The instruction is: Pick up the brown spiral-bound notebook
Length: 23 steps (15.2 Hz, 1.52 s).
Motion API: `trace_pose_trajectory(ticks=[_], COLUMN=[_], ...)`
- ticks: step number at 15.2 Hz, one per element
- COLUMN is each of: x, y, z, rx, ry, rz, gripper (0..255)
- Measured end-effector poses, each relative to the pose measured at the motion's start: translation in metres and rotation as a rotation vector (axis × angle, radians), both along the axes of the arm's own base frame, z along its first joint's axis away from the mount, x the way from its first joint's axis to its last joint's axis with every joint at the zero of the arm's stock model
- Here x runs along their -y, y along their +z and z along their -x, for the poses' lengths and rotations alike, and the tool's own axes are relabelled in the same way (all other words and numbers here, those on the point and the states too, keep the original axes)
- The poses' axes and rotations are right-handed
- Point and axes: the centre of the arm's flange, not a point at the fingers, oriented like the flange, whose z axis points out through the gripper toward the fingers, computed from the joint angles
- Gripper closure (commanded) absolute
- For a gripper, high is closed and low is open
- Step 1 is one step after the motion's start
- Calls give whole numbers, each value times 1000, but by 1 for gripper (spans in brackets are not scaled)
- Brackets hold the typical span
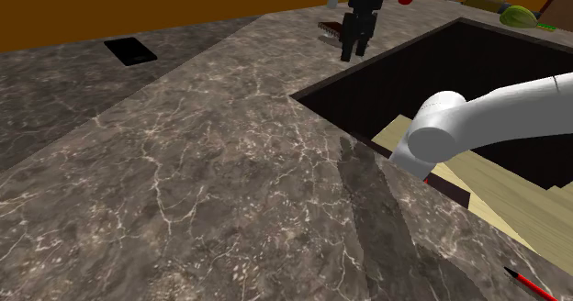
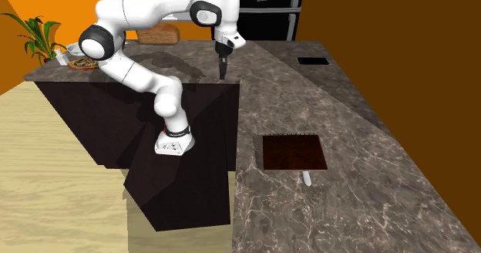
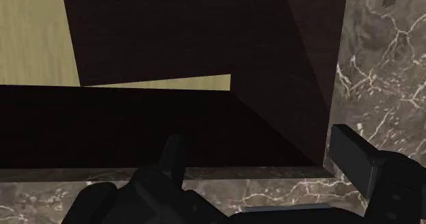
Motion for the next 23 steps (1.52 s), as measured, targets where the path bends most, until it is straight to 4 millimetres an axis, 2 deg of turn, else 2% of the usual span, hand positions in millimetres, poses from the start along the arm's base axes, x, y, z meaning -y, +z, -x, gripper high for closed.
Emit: trace_pose_trajectory(ticks=[2, 5, 17, 23], x=[1, 9, 56, 92], y=[-3, -16, -72, -89], z=[-4, -27, -139, -197], rx=[-1, -6, -28, -39], ry=[-3, -16, -76, -106], rz=[15, 96, 481, 675], gripper=[0, 0, 0, 0])
